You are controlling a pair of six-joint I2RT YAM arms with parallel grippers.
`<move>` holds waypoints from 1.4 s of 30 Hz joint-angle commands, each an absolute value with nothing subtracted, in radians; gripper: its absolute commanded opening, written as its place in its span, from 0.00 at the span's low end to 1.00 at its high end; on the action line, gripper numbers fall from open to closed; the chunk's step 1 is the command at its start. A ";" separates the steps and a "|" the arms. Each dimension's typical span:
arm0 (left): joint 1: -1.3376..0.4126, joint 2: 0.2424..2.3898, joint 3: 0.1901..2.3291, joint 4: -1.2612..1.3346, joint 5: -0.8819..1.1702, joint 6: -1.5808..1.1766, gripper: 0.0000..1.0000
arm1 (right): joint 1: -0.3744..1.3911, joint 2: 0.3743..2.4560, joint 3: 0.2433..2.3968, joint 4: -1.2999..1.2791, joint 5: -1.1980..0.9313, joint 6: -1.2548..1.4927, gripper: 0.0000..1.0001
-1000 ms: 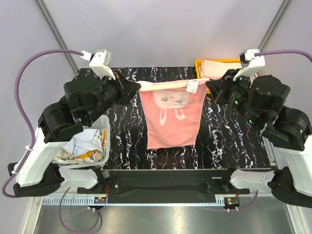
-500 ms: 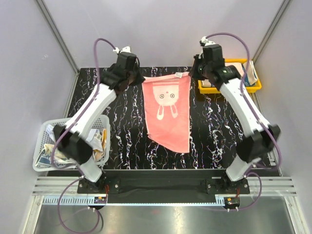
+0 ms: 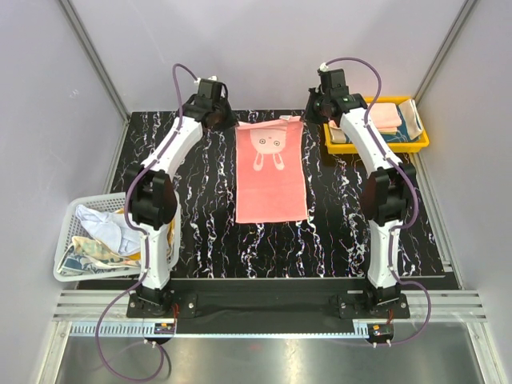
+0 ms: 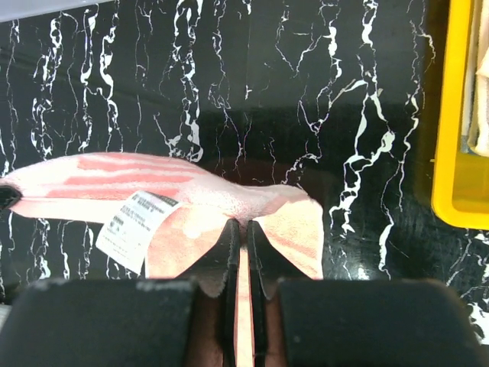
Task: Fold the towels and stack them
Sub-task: Flatten out the crumpled towel, then fold the towel
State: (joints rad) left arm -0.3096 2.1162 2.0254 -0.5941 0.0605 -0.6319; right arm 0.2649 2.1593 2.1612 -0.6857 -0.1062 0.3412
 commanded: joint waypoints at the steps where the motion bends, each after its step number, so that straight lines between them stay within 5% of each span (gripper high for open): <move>1: -0.301 2.079 1.982 -0.525 0.109 -0.617 0.00 | 0.256 2.123 2.136 -0.669 -0.130 0.363 0.00; 18: -0.353 1.822 1.385 -0.364 0.141 -0.738 0.00 | 0.261 1.815 1.405 -0.489 -0.183 0.436 0.00; 42: -0.419 1.668 1.223 -0.434 0.087 -0.718 0.00 | 0.305 1.635 1.207 -0.471 -0.198 0.453 0.00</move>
